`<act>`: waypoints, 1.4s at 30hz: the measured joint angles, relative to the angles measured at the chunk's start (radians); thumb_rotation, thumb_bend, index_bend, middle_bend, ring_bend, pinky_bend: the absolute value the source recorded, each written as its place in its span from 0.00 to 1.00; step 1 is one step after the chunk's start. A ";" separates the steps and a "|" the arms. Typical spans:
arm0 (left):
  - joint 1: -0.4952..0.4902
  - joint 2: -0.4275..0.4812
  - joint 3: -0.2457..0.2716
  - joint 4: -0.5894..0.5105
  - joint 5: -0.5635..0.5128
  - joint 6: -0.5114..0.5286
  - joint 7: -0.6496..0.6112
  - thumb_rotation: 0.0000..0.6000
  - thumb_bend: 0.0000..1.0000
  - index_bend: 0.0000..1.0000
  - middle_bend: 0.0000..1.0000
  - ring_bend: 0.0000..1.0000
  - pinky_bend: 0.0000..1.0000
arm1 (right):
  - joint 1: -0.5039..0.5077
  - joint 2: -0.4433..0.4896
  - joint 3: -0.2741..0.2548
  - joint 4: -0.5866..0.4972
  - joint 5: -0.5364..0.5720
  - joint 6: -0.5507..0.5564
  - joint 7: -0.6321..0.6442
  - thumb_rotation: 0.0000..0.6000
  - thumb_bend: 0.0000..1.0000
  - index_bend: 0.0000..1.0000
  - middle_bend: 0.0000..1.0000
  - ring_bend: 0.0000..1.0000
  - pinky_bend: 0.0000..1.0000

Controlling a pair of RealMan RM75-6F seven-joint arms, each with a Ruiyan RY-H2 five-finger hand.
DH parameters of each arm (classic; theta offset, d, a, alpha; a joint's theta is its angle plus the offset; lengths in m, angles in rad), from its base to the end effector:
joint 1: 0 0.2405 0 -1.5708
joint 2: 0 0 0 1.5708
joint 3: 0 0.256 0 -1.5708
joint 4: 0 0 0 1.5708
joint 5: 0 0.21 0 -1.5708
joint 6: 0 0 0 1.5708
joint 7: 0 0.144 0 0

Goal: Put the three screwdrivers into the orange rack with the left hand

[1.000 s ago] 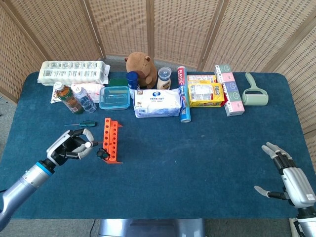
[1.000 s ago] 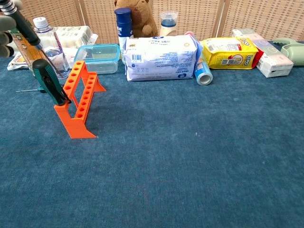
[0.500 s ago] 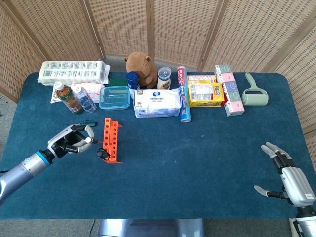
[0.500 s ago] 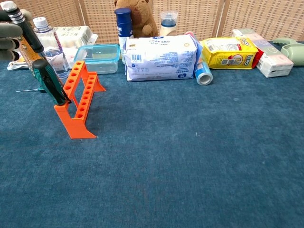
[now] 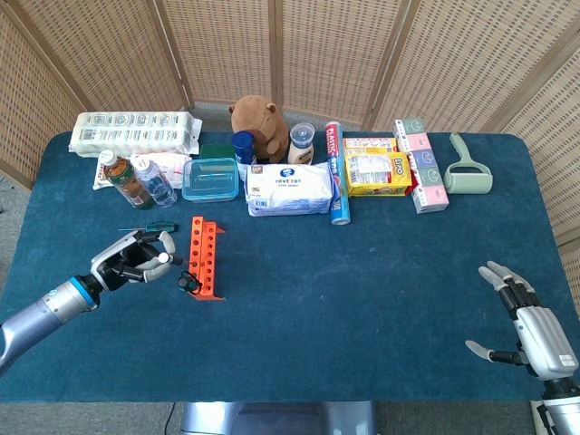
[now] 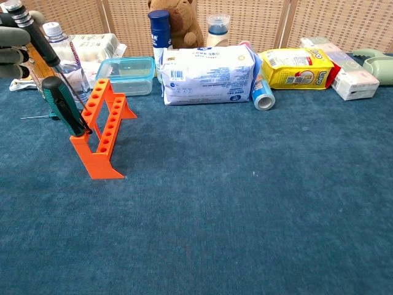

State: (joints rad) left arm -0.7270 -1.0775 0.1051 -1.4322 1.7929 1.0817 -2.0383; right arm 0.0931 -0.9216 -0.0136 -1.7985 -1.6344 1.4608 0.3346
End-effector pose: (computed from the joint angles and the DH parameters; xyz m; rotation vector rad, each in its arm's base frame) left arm -0.2157 0.3177 0.1110 1.0500 2.4716 1.3918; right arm -0.2749 -0.1661 0.1840 1.4274 -1.1824 1.1469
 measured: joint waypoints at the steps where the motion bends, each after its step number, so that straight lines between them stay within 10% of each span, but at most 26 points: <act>1: -0.001 0.000 0.004 0.001 -0.004 0.003 0.000 1.00 0.48 0.61 0.97 1.00 1.00 | 0.000 0.000 0.000 0.000 0.000 0.000 0.001 1.00 0.02 0.07 0.03 0.00 0.00; 42: -0.029 -0.069 0.051 0.049 -0.078 0.017 -0.014 1.00 0.48 0.61 0.97 1.00 1.00 | -0.001 0.003 -0.001 0.002 -0.003 0.004 0.009 1.00 0.02 0.07 0.03 0.00 0.00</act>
State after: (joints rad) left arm -0.7563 -1.1467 0.1559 -1.3830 1.7149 1.0991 -2.0526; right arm 0.0925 -0.9182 -0.0147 -1.7963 -1.6376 1.4643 0.3433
